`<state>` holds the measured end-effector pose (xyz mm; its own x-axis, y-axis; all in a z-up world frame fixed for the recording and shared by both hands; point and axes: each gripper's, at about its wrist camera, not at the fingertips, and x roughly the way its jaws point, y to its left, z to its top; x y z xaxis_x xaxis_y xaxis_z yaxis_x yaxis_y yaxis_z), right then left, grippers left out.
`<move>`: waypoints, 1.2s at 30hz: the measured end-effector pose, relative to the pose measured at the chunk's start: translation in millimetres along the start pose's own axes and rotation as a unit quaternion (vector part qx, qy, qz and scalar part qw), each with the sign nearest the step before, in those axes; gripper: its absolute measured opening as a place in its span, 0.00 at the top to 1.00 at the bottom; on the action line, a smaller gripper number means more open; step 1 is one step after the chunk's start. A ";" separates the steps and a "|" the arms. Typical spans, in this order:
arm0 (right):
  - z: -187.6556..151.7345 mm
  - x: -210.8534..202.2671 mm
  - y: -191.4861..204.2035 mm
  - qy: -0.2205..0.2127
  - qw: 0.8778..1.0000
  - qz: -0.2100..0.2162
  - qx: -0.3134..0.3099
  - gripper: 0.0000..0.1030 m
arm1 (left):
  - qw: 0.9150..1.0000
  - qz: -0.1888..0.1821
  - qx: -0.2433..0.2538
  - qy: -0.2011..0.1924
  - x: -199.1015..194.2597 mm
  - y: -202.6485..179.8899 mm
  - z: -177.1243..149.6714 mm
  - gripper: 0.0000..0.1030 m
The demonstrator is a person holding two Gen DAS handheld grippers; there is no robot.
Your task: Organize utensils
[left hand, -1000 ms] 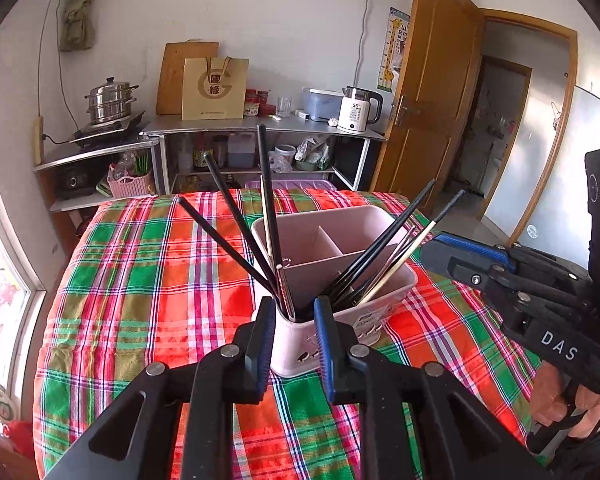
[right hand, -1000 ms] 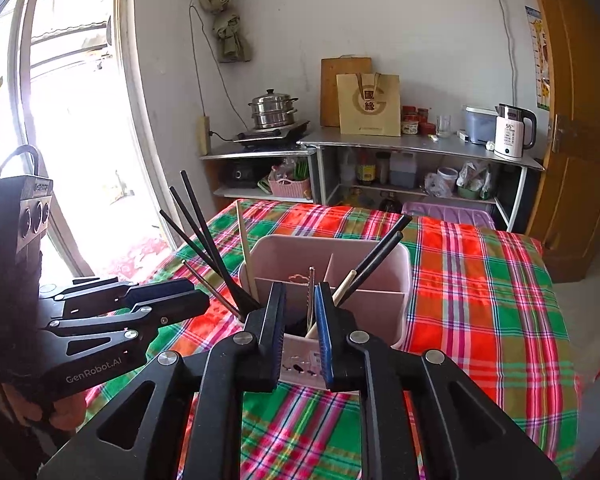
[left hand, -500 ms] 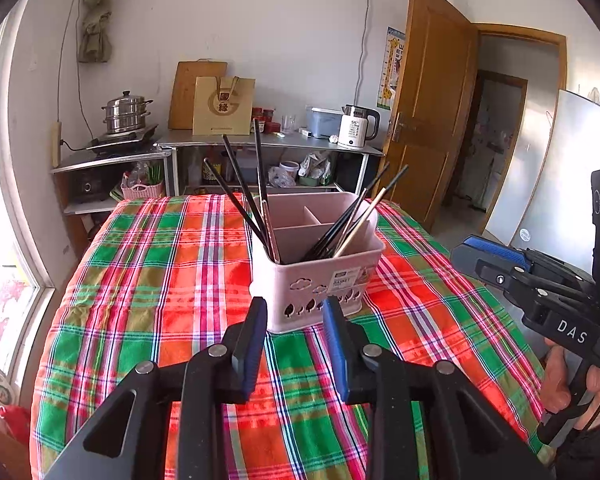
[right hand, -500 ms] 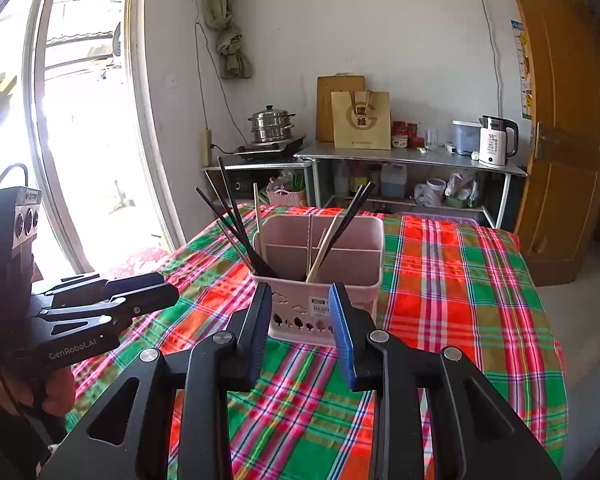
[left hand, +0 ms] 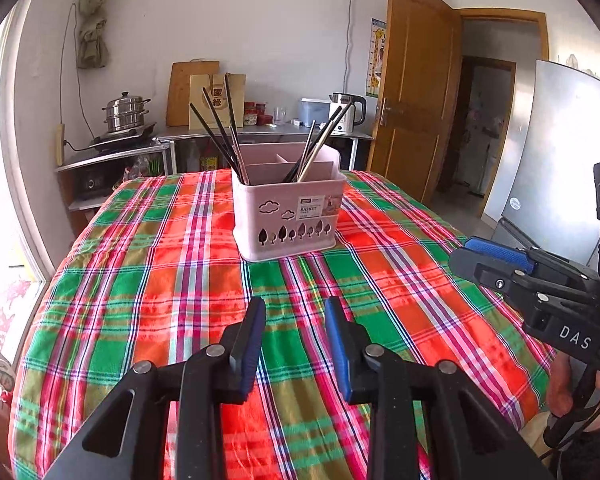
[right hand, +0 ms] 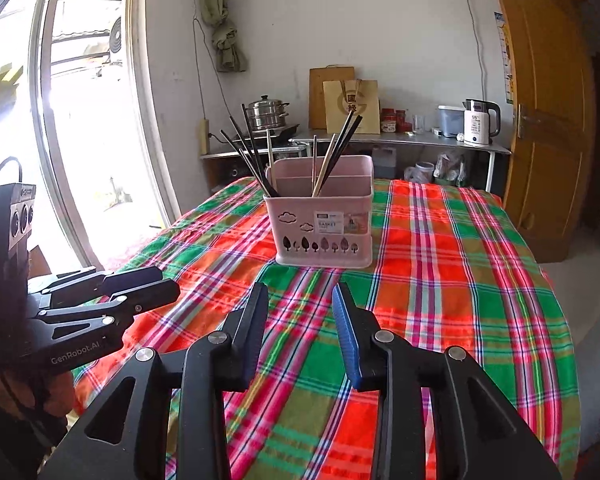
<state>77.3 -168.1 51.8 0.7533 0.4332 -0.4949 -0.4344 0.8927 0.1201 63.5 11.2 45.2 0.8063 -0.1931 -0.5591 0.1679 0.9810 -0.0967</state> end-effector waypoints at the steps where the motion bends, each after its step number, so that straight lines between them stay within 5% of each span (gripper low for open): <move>1: -3.8 -3.2 1.5 -0.001 1.000 -0.002 -0.001 0.65 | 1.000 0.000 -0.001 -0.001 -2.3 -1.4 -4.1 0.71; 12: -29.9 -28.0 11.2 -0.012 1.000 -0.019 -0.013 0.62 | 1.000 0.001 0.002 -0.013 -23.4 -10.6 -37.6 0.71; 36: -35.5 -24.5 11.3 -0.008 1.000 -0.026 -0.015 0.62 | 1.000 0.018 -0.009 -0.024 -17.6 -12.0 -37.6 0.71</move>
<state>36.4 -173.0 34.7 0.7830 0.3883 -0.4859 -0.4090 0.9100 0.0682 25.9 3.4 25.3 0.8378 -0.1583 -0.5225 0.1292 0.9873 -0.0920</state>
